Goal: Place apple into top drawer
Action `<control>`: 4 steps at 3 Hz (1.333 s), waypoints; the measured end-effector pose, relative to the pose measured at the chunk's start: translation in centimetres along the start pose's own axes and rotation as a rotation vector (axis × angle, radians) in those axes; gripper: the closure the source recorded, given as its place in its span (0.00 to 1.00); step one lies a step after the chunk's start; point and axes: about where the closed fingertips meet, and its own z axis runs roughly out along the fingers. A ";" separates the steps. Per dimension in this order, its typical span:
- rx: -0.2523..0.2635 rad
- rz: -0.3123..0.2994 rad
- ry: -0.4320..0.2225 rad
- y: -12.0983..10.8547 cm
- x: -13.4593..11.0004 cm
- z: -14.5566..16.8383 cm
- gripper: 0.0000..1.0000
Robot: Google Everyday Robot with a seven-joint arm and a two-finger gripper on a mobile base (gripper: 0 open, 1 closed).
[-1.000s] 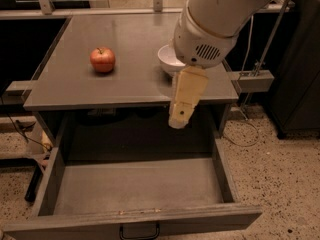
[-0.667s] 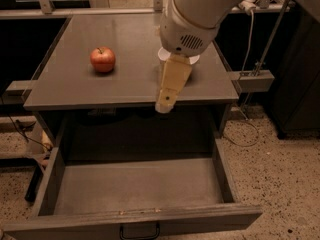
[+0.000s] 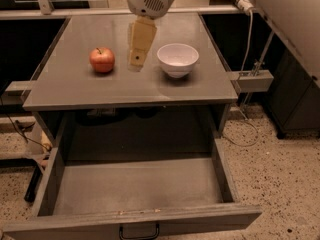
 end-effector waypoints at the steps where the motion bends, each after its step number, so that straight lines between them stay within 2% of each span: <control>1: -0.001 0.000 0.001 0.0 0.0 0.0 0.00; 2: -0.028 0.014 0.022 -1.2 0.4 2.2 0.00; 4: -0.132 0.063 0.087 -6.4 2.4 10.5 0.00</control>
Offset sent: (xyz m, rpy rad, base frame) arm 0.0455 0.0150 -0.0356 -0.0542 0.0704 -0.0266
